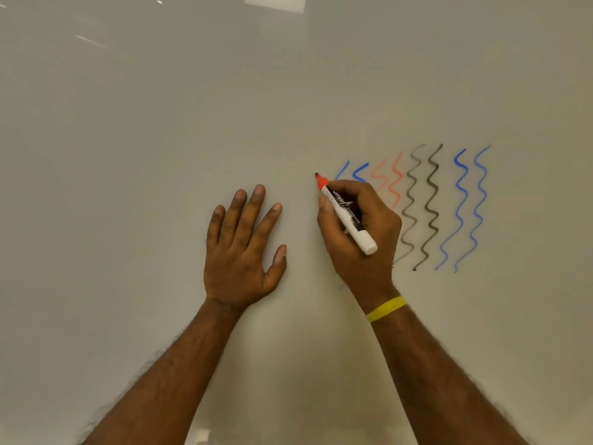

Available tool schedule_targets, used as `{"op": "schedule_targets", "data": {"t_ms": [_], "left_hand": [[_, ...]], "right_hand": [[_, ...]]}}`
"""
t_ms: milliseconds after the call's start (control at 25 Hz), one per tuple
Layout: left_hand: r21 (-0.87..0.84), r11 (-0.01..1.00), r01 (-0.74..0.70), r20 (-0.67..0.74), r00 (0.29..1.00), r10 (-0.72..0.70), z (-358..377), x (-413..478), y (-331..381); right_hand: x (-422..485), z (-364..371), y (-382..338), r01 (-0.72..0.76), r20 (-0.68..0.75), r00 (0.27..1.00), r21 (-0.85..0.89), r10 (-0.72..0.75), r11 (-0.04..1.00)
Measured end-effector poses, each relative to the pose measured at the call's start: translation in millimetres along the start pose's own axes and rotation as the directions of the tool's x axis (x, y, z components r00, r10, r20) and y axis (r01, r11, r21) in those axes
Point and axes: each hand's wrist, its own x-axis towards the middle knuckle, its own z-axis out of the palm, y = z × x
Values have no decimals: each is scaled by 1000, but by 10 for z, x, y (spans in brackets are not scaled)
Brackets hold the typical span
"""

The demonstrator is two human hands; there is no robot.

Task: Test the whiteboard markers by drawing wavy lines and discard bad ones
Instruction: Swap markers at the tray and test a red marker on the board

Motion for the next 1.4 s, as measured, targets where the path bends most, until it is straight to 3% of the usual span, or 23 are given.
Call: {"op": "schedule_targets", "data": {"t_ms": [120,240,360,480,960,1200,1400], "left_hand": [[-5,1000,4,-1,1000,-4,1,-4,0],[-13,1000,5,-4,1000,-5,9,-17,9],[-7,1000,-3,-5,1000,3,14,-22,5],[5,1000,-11,-7,1000,11,17,-28,-1],[23,1000,-1,21,1000,1,10,-51,17],[14,997,70,102,992,-71,-36,-171,114],[-67,984,163,204,968,-146,-158,-450,405]], "right_hand": [[-141,-12,63,44,86,996,-74,-37,996],[-424,-60,127,-34,74,997,-59,38,998],[-697,-73,158,-45,157,986,-116,63,992],[-906,-134,211,-159,128,977,-77,168,984],[-1566,-399,329,-319,200,913,-200,357,927],[-1568,-515,302,-491,143,865,43,481,870],[-1666,-591,172,-664,223,743,359,631,656]]}}
